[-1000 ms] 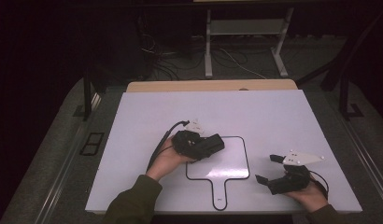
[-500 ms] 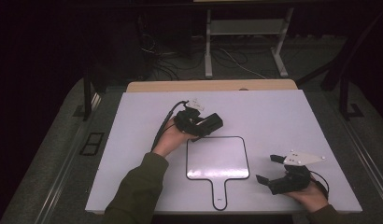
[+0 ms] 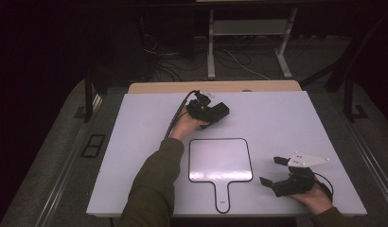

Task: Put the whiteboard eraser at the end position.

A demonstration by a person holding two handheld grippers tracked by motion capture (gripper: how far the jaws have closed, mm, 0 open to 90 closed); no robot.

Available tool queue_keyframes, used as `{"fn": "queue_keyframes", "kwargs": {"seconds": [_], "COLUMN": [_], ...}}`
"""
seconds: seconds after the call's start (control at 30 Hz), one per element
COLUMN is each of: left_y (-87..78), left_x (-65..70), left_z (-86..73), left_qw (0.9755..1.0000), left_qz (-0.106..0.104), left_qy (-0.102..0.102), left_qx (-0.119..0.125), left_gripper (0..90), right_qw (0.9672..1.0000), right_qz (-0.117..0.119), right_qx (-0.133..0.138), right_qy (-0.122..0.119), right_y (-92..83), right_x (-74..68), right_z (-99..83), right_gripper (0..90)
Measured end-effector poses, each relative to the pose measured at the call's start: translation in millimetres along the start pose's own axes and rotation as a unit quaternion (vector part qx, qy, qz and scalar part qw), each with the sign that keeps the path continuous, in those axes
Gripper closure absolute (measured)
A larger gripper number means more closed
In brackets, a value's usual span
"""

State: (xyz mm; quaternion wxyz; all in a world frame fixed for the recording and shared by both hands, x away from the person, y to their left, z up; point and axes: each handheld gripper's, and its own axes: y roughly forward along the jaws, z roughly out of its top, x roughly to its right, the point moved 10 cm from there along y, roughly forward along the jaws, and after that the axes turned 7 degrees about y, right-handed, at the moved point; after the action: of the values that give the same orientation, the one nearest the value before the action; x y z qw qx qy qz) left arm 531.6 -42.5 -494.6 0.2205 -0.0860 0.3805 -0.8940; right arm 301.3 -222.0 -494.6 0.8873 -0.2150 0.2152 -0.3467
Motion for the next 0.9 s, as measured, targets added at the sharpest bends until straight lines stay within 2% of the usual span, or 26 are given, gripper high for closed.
{"fn": "queue_keyframes", "kwargs": {"seconds": [0.1,0.3,0.37,0.43,0.53,0.6,0.73,0.83,0.9], "left_y": [11.6,25.8,28.2,27.2,21.6,15.8,1.7,-9.8,-18.1], "left_x": [-6.0,-9.5,-9.3,-8.8,-9.0,-5.5,1.2,12.6,19.1], "left_z": [-1.9,-7.0,-8.8,-7.0,-3.2,1.0,3.4,3.2,-0.1], "left_qw": [0.9998,0.9990,0.9991,0.9996,0.9998,0.9996,0.9994,0.9986,0.9986], "left_qz": [0.008,0.018,0.016,0.009,0.009,0.001,-0.012,-0.022,-0.029], "left_qy": [-0.007,0.014,0.008,-0.005,-0.015,-0.026,-0.024,-0.027,-0.015], "left_qx": [-0.015,-0.038,-0.038,-0.025,-0.012,0.007,0.022,0.039,0.041], "left_gripper": [39.0,38.8,38.6,35.5,22.6,19.6,16.1,14.2,13.0], "right_qw": [1.0000,1.0000,1.0000,1.0000,1.0000,1.0000,1.0000,1.0000,1.0000], "right_qz": [0.000,0.001,0.001,0.001,0.002,0.002,0.001,0.005,0.006], "right_qx": [0.001,0.002,0.002,0.003,0.003,0.003,0.001,0.001,0.000], "right_qy": [0.001,-0.002,-0.002,-0.002,-0.003,-0.003,-0.002,0.000,0.001], "right_y": [-0.5,-1.3,-1.6,-1.7,-1.5,-1.7,-1.1,-1.5,-1.4], "right_x": [-0.2,0.4,0.4,0.3,-0.2,-0.2,1.2,1.2,1.8], "right_z": [-0.1,-0.2,0.0,0.0,0.0,0.0,-0.7,-1.4,-2.1], "right_gripper": [2.4,2.4,2.4,2.4,2.4,2.4,2.4,2.4,2.4]}}
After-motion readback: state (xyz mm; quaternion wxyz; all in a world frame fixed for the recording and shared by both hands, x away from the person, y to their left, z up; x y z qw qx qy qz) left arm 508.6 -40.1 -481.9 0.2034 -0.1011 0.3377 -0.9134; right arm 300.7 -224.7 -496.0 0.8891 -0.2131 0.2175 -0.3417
